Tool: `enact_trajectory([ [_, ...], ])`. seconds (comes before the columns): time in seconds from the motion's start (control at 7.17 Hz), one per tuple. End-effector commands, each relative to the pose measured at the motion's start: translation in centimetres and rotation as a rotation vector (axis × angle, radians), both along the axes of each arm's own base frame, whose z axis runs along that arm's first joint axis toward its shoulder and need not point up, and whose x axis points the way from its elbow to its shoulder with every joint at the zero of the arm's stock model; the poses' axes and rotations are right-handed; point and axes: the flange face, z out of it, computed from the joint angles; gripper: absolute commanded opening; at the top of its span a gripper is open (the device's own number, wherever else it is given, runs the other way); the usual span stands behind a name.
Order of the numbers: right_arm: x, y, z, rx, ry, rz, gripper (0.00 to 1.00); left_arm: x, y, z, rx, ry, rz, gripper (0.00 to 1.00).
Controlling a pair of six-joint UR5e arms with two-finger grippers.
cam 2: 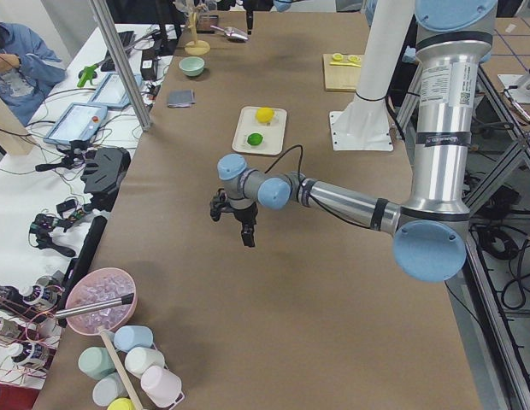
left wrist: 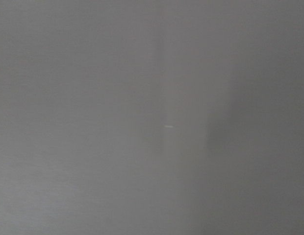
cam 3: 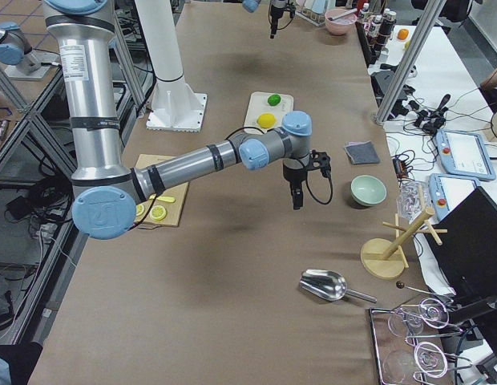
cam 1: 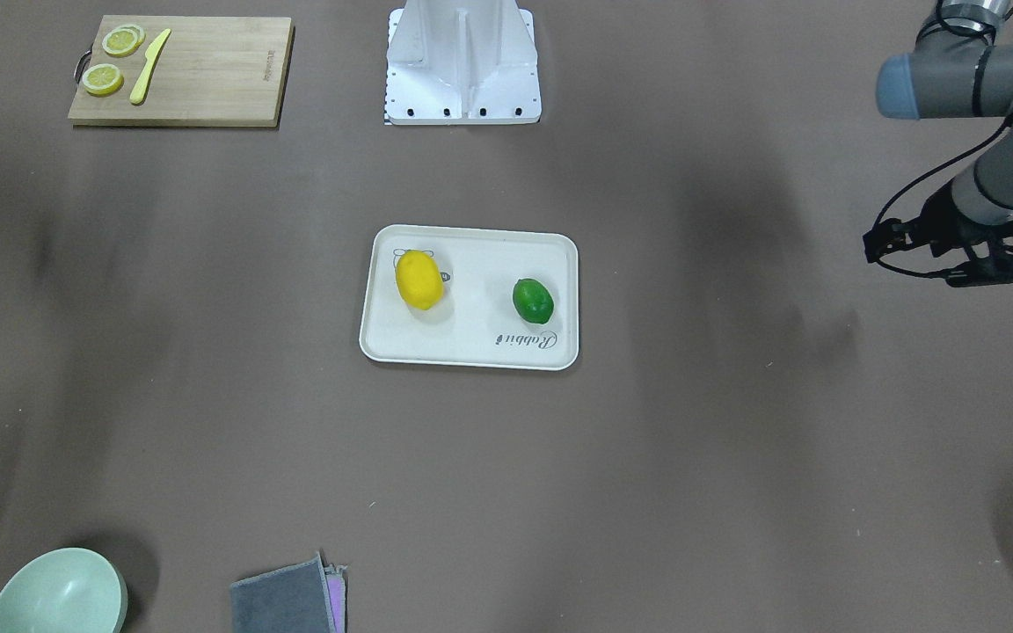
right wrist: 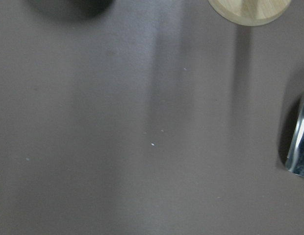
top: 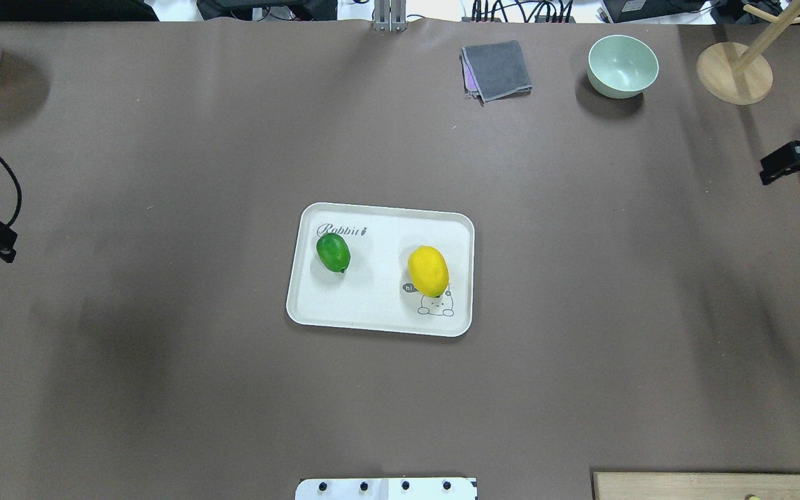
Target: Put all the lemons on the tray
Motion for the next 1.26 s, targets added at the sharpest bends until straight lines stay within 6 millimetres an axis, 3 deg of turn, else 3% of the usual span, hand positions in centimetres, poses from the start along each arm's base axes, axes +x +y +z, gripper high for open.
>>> enact_trajectory([
  [0.0,9.3,1.3,9.1,-0.14,-0.096,0.039,1.0,-4.1,0.5,1.1,0.038,0.016,-0.002,0.98],
  [0.14,12.6,2.9,13.0,-0.197,-0.135,0.077,1.0,-5.6,2.5,1.5,0.026,0.018,-0.009,0.98],
  [0.28,15.2,3.6,14.5,-0.179,-0.136,0.071,1.0,-8.3,3.0,0.9,0.003,0.094,-0.045,0.98],
  [0.56,17.6,4.1,14.1,-0.172,-0.151,0.119,1.0,-10.5,5.0,-1.9,0.037,0.145,-0.059,0.98],
  [0.7,18.2,3.9,12.4,-0.195,-0.167,0.137,1.0,-11.1,4.8,-2.6,-0.032,0.177,-0.078,0.98],
  [0.84,18.1,3.6,11.3,-0.208,-0.155,0.139,1.0,-12.2,2.7,-5.0,-0.095,0.165,-0.12,0.98],
  [0.98,18.0,4.0,11.6,-0.212,-0.153,0.137,1.0,-13.0,2.0,-2.7,-0.056,0.151,-0.033,0.98],
  [1.12,18.0,4.3,12.0,-0.213,-0.151,0.137,1.0,-18.1,0.8,2.8,0.003,0.099,0.009,0.98],
])
